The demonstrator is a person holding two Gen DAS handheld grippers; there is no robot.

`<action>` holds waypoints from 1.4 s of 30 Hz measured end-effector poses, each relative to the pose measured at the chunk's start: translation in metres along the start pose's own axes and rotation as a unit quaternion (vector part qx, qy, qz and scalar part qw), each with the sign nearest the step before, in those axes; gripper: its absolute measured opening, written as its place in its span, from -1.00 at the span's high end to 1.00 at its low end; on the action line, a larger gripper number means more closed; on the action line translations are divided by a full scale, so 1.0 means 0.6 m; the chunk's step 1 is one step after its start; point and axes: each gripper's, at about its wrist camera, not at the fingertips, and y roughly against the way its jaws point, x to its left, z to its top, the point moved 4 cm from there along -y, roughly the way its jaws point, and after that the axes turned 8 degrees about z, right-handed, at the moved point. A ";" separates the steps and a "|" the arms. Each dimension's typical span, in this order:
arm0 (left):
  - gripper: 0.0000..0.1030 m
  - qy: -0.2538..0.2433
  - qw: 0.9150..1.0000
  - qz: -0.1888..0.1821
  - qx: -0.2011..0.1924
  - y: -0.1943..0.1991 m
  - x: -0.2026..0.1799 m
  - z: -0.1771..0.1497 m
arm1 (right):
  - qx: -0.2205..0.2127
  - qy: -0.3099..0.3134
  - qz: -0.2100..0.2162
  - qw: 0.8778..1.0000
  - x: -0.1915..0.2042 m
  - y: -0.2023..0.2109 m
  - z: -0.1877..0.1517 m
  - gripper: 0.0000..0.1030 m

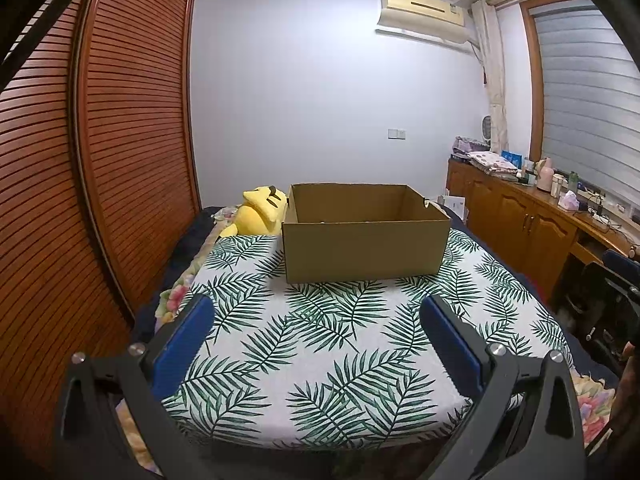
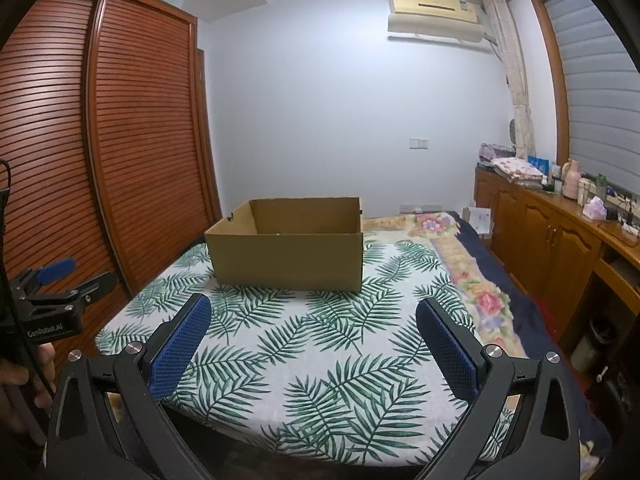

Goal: Organize snacks

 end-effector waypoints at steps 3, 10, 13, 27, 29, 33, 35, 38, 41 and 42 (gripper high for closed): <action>-1.00 -0.002 1.000 0.000 -0.002 0.001 0.001 0.001 | 0.000 0.001 0.000 1.000 0.000 0.000 0.000 -1.00; -1.00 0.001 1.000 -0.001 -0.003 0.001 0.003 0.002 | -0.001 0.002 0.000 1.000 0.000 0.001 0.001 -1.00; -1.00 0.001 1.000 0.000 -0.003 0.001 0.003 0.002 | 0.000 0.002 0.000 1.000 0.001 0.001 0.000 -1.00; -1.00 0.000 1.000 0.000 -0.009 0.007 0.002 0.003 | -0.001 0.003 0.000 1.000 0.002 0.002 0.002 -1.00; -1.00 0.000 1.000 0.000 -0.008 0.006 0.002 0.003 | -0.001 0.002 0.000 1.000 0.002 0.002 0.002 -1.00; -1.00 0.000 1.000 0.001 -0.009 0.008 0.001 0.004 | -0.001 0.003 0.000 1.000 0.002 0.002 0.002 -1.00; -1.00 -0.001 1.000 0.000 -0.010 0.008 0.000 0.004 | -0.002 0.003 0.000 1.000 0.002 0.002 0.002 -1.00; -1.00 -0.001 1.000 0.000 -0.011 0.010 -0.002 0.004 | -0.001 0.002 -0.001 1.000 0.002 0.002 0.002 -1.00; -1.00 -0.001 1.000 0.000 -0.010 0.011 -0.003 0.005 | -0.002 0.003 -0.001 1.000 0.002 0.002 0.002 -1.00; -1.00 -0.001 1.000 0.001 -0.010 0.012 -0.002 0.005 | -0.001 0.003 -0.001 1.000 0.002 0.002 0.002 -1.00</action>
